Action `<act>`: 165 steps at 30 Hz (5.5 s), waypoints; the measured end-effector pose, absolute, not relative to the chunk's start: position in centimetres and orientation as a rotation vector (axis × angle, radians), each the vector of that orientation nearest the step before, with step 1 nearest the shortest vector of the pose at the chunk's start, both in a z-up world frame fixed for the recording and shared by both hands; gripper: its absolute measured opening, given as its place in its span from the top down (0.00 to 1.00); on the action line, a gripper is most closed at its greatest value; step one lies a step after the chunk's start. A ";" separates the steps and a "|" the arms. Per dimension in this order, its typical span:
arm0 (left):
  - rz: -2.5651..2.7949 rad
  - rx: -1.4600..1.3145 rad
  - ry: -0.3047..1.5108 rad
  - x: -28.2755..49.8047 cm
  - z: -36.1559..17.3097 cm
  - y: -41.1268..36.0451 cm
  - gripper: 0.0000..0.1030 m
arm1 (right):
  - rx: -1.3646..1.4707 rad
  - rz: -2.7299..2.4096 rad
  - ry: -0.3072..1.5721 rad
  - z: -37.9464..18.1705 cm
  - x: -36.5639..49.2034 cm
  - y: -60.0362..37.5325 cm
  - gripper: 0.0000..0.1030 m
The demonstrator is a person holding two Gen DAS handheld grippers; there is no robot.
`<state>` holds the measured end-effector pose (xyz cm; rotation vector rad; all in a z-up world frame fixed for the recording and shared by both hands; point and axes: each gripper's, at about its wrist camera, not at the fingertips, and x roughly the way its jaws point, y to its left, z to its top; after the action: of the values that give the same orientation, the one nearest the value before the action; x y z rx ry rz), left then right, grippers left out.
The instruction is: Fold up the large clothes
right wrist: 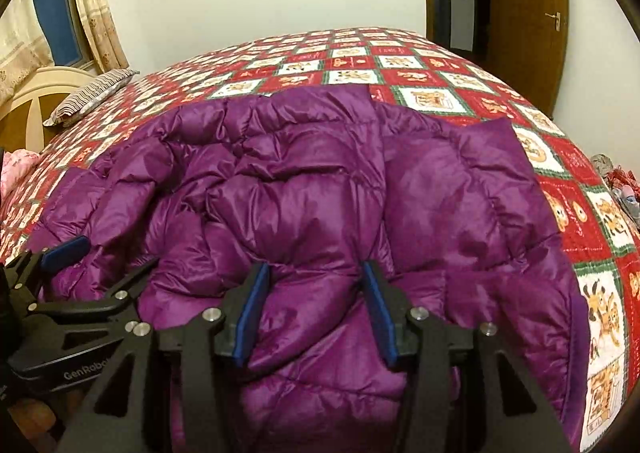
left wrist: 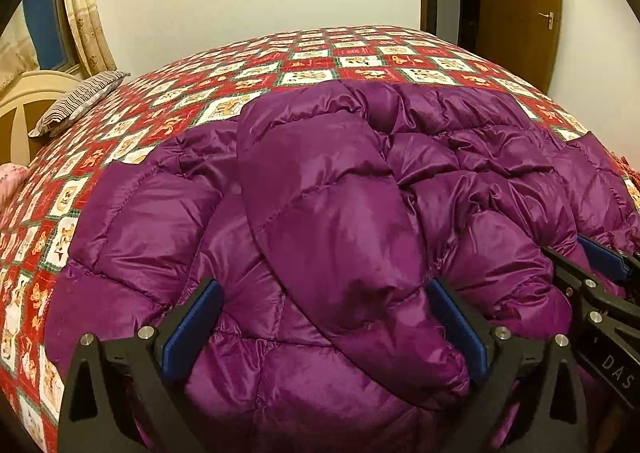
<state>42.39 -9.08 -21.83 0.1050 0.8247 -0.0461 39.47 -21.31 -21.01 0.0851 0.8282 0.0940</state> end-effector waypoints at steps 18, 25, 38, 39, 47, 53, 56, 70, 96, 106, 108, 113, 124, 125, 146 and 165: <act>-0.046 0.107 0.823 42.4 -21.9 -9.1 0.01 | 0.074 0.087 0.830 -21.0 39.6 -21.1 0.49; -0.042 0.112 0.827 42.5 -21.9 -9.1 0.01 | 0.064 0.078 0.835 -21.1 39.6 -20.9 0.49; -0.090 0.103 0.754 32.0 -13.9 -2.2 0.01 | 0.096 0.084 0.828 -16.3 31.5 -24.9 0.36; -0.080 0.116 0.758 30.4 -14.1 -1.2 0.01 | 0.092 0.075 0.838 -16.2 29.8 -25.7 0.35; 0.015 0.145 0.877 19.9 -19.7 4.6 0.01 | 0.130 -0.045 0.920 -18.2 18.2 -31.8 0.32; -0.002 0.104 0.905 16.8 -21.7 5.3 0.01 | 0.169 -0.045 0.912 -18.4 12.9 -32.3 0.32; -0.036 0.075 0.912 16.0 -21.9 5.1 0.01 | 0.151 -0.023 0.907 -18.6 11.6 -31.0 0.32; -0.227 0.015 0.849 11.5 -20.9 4.0 0.92 | 0.225 0.034 0.908 -19.9 5.8 -29.8 0.90; -0.258 0.043 0.475 9.9 -5.8 8.9 0.96 | 0.267 0.216 0.455 -2.2 5.6 -28.3 0.94; -0.109 0.003 0.586 22.5 -9.3 9.4 0.41 | 0.324 0.103 0.588 -7.4 20.3 -29.0 0.94; -0.054 -0.017 0.515 22.5 -8.3 10.2 0.12 | 0.314 0.100 0.604 -7.8 21.4 -29.1 0.94; 0.044 -0.019 0.472 25.2 -7.8 11.1 0.05 | 0.300 0.066 0.639 -9.0 25.0 -29.2 0.91; 0.229 -0.025 0.477 28.0 -8.2 10.0 0.05 | 0.299 -0.051 0.530 -8.7 29.0 -28.0 0.40; 0.215 -0.011 0.472 28.2 -8.2 9.1 0.05 | 0.281 -0.053 0.527 -8.7 29.0 -27.5 0.40; 0.126 0.092 0.778 38.2 -19.5 0.6 0.04 | 0.073 0.128 0.803 -18.6 36.4 -15.7 0.40; 0.149 0.114 0.823 39.2 -21.0 0.1 0.02 | 0.074 0.120 0.851 -20.3 37.6 -15.6 0.38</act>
<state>39.16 0.13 -21.02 0.1145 0.8227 0.1495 37.59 -15.56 -20.31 0.0741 0.8508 0.1203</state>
